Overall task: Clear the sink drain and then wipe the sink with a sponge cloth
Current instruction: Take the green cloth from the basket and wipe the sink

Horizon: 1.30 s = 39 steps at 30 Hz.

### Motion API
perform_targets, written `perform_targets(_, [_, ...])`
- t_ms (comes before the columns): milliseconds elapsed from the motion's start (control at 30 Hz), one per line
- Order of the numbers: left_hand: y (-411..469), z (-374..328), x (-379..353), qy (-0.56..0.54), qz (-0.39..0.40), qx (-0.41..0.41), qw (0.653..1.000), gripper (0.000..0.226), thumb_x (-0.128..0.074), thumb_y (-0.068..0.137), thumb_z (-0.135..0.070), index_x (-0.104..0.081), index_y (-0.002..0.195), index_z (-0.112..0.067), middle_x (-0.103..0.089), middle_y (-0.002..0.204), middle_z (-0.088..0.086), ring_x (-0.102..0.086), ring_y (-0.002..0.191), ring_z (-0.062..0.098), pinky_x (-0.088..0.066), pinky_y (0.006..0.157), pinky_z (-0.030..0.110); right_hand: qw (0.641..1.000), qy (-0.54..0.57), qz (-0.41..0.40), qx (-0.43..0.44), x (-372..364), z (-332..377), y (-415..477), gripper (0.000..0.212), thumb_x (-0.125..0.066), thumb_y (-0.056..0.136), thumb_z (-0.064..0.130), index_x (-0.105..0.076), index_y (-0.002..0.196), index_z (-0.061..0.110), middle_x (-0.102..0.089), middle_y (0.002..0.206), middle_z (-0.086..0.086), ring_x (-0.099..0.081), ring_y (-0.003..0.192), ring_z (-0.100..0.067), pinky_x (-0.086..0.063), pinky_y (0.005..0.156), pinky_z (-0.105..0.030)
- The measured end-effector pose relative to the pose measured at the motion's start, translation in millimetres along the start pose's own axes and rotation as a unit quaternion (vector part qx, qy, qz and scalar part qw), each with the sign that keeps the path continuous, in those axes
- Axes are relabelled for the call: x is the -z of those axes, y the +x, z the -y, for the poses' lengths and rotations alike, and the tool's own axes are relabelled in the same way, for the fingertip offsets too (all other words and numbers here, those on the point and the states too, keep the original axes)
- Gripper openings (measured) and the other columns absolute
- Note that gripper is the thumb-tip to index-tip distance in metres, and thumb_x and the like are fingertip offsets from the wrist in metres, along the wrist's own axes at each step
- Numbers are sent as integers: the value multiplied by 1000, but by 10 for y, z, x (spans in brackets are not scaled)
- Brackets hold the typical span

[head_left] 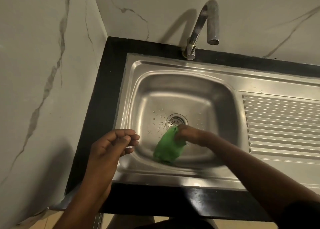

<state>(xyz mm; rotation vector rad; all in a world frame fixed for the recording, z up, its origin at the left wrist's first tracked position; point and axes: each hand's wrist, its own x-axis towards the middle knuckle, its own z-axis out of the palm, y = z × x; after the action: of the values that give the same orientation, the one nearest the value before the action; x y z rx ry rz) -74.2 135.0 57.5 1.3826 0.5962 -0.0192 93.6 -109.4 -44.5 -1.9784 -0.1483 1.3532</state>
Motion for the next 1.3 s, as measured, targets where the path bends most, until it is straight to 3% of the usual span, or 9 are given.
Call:
perform_targets(67, [14,25,3,1,2,4,1000,34,-58,104,-5,-83,100,-27,-83,103,6,-79,100,24,-63,82,24,997,36,-69,-27,371,-77,-118,11,-58,87,-3,-66,80,-2,-62,70,-11,-57,64,-23,-44,61,-31])
perform_targets(200, [55,39,6,5,7,7,1000,32,-58,105,-7,-83,102,-28,-83,104,5,-79,102,24,-63,82,23,973,-109,-124,-159,860,-315,-25,33,-56,96,11,-67,122,-5,-64,107,-19,-64,106,-35,-48,81,-30])
perform_targets(300, [89,9,-9,2,9,7,1000,22,-64,99,-17,-83,102,-28,-83,105,5,-79,102,24,-63,84,25,943,-184,-178,-214,981,-470,74,35,-55,99,18,-64,127,-1,-67,126,-21,-63,119,-39,-52,95,-37])
perform_targets(500, [116,-3,-15,7,8,2,1000,33,-57,105,-4,-82,102,-25,-83,105,7,-79,101,25,-64,84,27,836,-389,-381,-60,884,-544,260,65,-64,79,10,-46,142,14,-47,144,-15,-48,131,-41,-51,99,-52])
perform_targets(667, [116,16,5,1,-5,10,1000,33,-58,103,-4,-83,100,-25,-83,103,7,-80,99,24,-64,83,26,874,-452,-146,-103,798,-862,404,107,-69,92,42,4,165,13,10,171,-23,0,158,-43,-21,126,-51])
perform_targets(900, [134,37,46,-16,-11,18,1000,33,-58,103,-3,-83,101,-24,-83,104,8,-80,100,25,-64,83,26,899,-391,-154,-127,166,-954,353,89,-51,99,13,13,157,-11,17,165,-35,14,155,-49,1,128,-50])
perform_targets(1133, [202,51,-29,-14,15,12,1000,29,-59,104,-7,-82,103,-24,-82,106,9,-79,103,27,-63,86,34,935,-353,6,20,-567,-612,421,78,-45,108,10,10,163,3,12,170,-24,5,158,-39,-3,128,-44])
perform_targets(1200, [217,49,-33,-17,16,4,1000,28,-58,102,-8,-82,103,-23,-82,106,9,-79,103,27,-64,83,29,963,-267,0,37,-496,-491,406,86,-52,100,-1,4,164,5,-5,171,-22,-12,158,-36,-15,127,-37])
perform_targets(1300, [214,65,-25,-20,10,7,1000,29,-58,103,-6,-82,103,-22,-82,106,10,-79,103,28,-64,82,27,979,-193,-53,43,-414,-392,377,76,-66,88,-5,-33,157,-1,-50,149,-23,-52,133,-36,-38,99,-20])
